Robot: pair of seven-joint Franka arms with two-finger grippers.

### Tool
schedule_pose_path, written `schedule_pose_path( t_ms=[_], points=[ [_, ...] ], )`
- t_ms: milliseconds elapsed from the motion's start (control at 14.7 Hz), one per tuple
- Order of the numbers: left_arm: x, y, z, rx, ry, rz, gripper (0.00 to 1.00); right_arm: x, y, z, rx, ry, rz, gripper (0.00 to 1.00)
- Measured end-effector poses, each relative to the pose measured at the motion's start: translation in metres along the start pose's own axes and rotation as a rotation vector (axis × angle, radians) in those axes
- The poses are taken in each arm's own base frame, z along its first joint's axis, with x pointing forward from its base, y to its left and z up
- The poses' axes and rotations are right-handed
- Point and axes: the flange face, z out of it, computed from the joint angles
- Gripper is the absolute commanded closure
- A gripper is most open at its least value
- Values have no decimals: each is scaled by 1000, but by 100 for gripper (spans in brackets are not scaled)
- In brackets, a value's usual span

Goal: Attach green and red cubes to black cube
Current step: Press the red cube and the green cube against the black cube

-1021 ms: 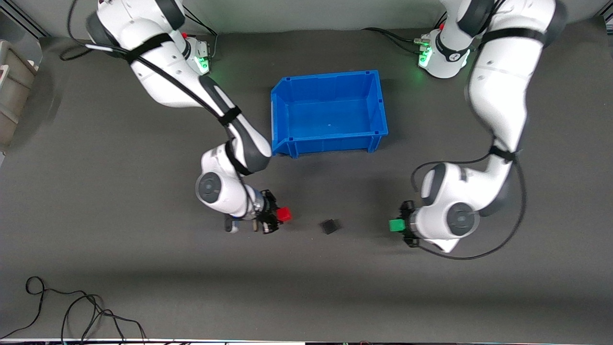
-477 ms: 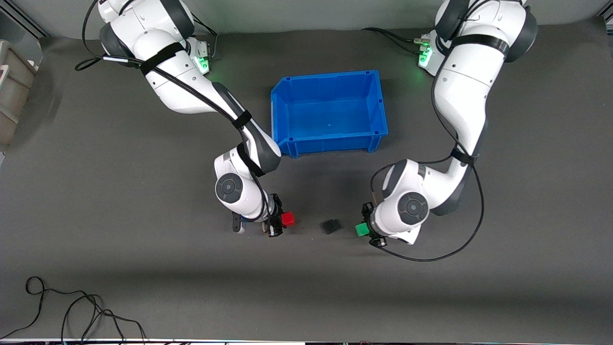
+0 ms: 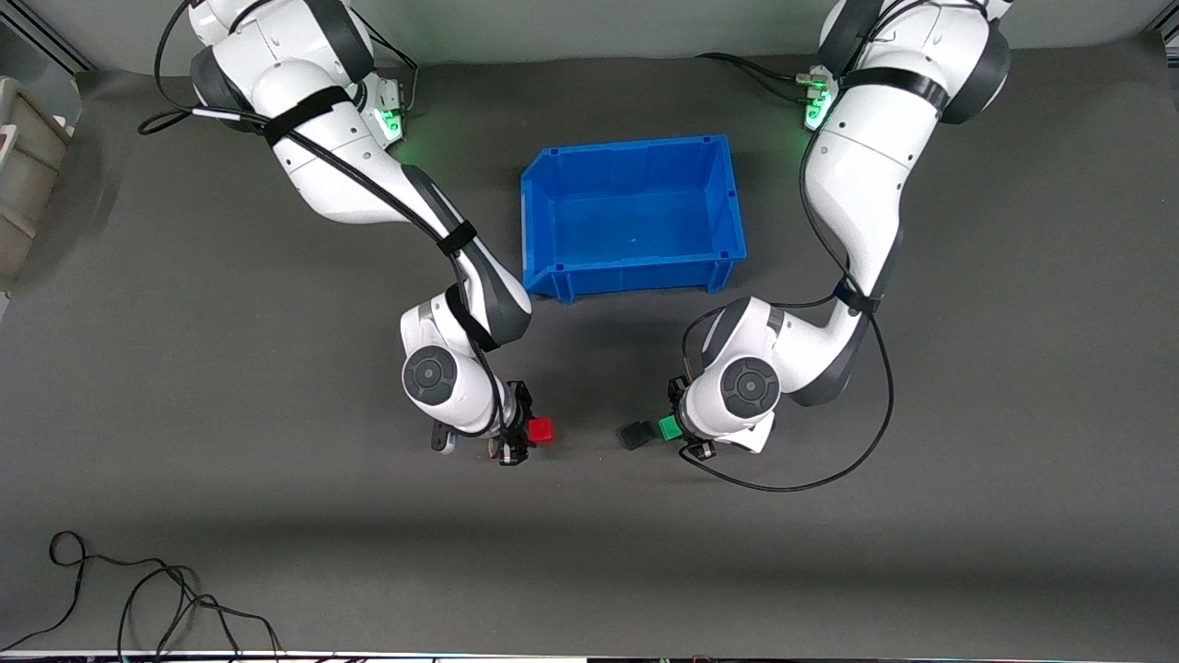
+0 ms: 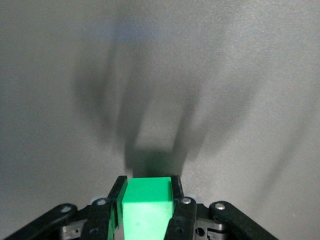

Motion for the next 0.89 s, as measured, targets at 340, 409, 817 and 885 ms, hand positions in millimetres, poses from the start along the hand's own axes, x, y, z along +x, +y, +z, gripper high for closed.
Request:
schedule_pose_path(
  t_ms=[340, 409, 817, 885],
  points=[
    [-9, -7, -1, -3, -4, -48, 100, -17, 3, 6, 6, -3, -28, 100],
    [-12, -10, -1, -6, -8, -55, 100, -22, 3, 9, 7, -4, -32, 100],
    [-27, -19, -2, -37, -45, -58, 100, -41, 2, 18, 21, -18, -46, 100],
    [-29, -23, 1, -35, -41, -51, 100, -46, 3, 18, 25, -22, -36, 100]
  ],
)
